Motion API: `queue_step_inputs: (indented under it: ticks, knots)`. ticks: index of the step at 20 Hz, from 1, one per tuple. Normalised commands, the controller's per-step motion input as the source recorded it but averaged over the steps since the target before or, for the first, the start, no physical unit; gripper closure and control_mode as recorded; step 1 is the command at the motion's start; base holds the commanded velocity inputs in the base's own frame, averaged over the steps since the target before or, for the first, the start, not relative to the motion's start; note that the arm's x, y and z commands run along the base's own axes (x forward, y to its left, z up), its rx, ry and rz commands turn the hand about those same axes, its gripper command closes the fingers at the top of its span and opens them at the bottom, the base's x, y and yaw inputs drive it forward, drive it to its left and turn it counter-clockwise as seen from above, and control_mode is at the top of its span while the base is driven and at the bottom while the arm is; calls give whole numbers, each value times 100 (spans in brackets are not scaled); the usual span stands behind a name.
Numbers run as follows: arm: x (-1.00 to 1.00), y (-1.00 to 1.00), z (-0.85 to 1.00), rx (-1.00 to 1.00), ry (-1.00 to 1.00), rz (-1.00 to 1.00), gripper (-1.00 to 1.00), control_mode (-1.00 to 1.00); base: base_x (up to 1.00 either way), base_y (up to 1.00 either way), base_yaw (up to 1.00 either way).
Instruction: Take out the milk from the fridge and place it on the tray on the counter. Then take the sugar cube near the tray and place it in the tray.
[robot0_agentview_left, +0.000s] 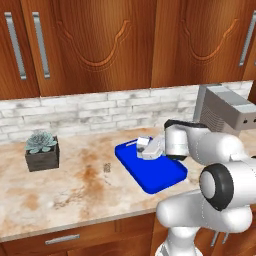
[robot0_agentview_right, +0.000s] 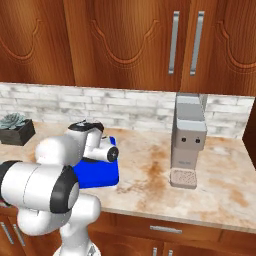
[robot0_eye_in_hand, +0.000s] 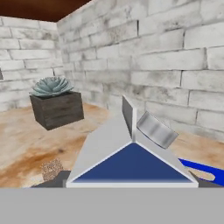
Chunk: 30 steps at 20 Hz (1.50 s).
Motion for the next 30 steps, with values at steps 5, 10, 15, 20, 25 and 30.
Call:
queue_step_inputs:
  ticks: [5, 10, 15, 20, 25, 30]
  knots:
    - [25, 0, -38, 0, 0, 2, 100, -100, 0, 0, 0]
    - [21, 0, -42, 0, 0, 1, 100, -100, 0, 0, 0]
    - [19, 0, -49, 0, 0, 0, 100, -100, 0, 0, 0]
    - [9, 0, -43, -1, 0, 0, -100, -100, 0, 0, 0]
    - [-19, -1, -5, 0, -5, 0, -100, -100, 0, 0, 0]
    - [-40, -8, 0, 1, -7, 0, -100, -100, 0, 0, 0]
